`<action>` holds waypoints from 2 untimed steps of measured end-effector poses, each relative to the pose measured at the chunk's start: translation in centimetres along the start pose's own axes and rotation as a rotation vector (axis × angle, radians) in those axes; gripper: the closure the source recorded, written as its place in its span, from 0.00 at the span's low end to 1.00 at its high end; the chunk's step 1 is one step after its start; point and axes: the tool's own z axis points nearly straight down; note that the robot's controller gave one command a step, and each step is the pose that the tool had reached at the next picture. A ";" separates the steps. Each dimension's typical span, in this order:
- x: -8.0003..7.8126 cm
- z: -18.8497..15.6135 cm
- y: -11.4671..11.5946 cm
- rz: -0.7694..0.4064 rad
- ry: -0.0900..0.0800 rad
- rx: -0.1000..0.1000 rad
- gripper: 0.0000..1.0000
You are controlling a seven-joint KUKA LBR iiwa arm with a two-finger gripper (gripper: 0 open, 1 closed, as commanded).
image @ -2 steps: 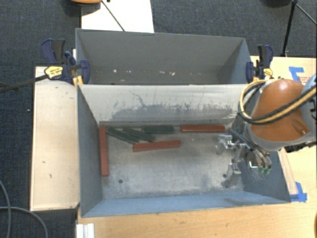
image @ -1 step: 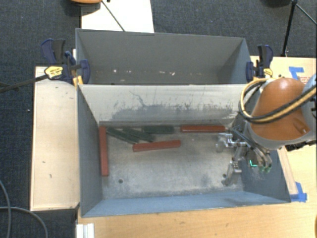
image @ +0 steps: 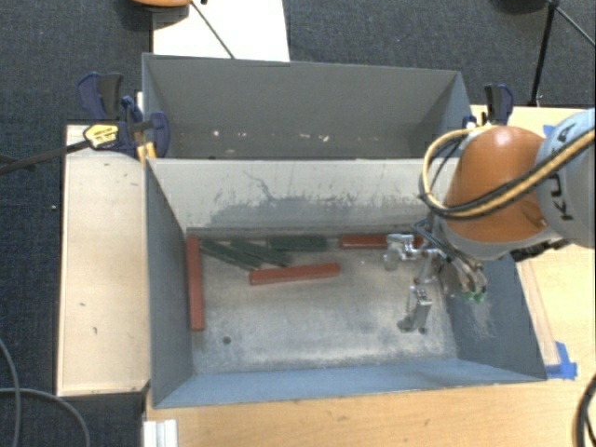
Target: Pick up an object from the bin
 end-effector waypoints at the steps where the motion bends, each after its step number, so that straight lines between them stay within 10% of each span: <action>1: -6.4 -0.1 2.2 -0.101 -0.002 -0.002 0.00; 2: -6.7 3.1 5.5 -0.169 -0.004 -0.002 0.00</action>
Offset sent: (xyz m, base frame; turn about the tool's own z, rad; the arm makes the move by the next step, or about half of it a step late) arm 0.0614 0.0593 -0.0333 -0.1715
